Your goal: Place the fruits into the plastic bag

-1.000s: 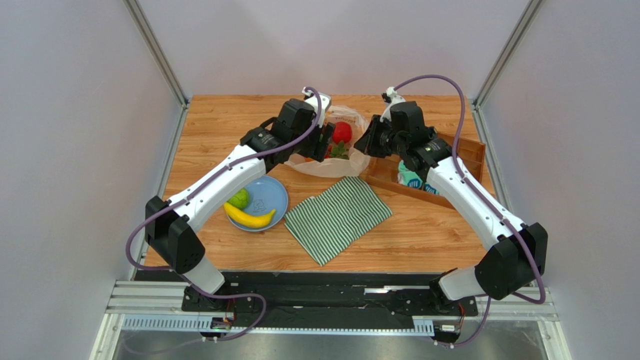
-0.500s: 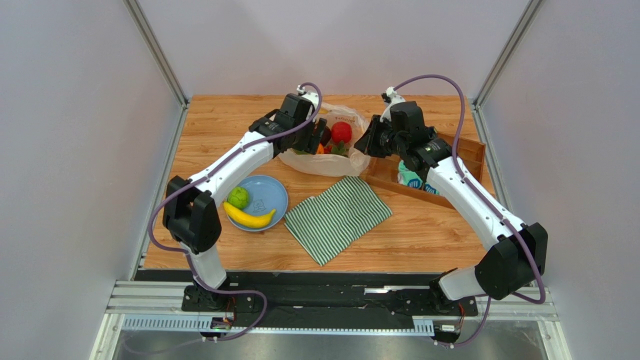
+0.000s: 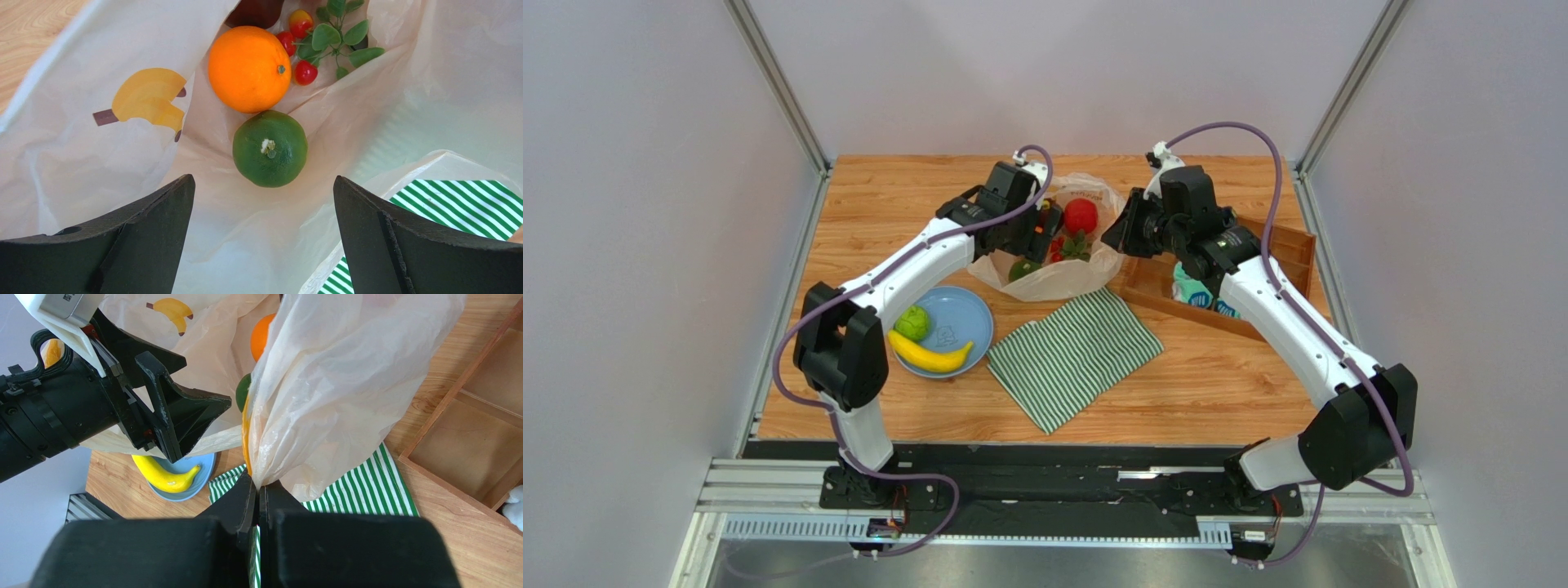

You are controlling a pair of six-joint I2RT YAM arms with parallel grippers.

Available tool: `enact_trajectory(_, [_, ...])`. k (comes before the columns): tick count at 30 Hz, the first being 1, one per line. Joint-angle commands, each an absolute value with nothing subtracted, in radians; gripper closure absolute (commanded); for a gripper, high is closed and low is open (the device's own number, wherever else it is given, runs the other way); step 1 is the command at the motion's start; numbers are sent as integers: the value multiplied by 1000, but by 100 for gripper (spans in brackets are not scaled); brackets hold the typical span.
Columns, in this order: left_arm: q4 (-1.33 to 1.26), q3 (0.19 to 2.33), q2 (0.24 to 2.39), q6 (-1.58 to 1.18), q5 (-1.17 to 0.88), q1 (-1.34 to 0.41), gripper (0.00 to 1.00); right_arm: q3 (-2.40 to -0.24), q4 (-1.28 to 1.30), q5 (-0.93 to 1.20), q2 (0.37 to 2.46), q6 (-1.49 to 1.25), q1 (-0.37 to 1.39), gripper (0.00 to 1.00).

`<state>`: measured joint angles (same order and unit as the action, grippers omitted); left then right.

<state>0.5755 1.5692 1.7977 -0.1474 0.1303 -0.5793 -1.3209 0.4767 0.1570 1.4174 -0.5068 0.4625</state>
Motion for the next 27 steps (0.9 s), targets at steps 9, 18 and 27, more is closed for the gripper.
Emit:
enact_trajectory(9, [508,1563,1744,-135,6,-577,10,-1316,477,143,1388,-494,466,100])
enact_trajectory(18, [293,1430,1523,-69,-376,-580,11,-1316,472,144,1396,-494,466,100])
enact_trajectory(27, [259,1397,1332,-52,-401,-575,10,-1315,468,152,1405,-499,466,100])
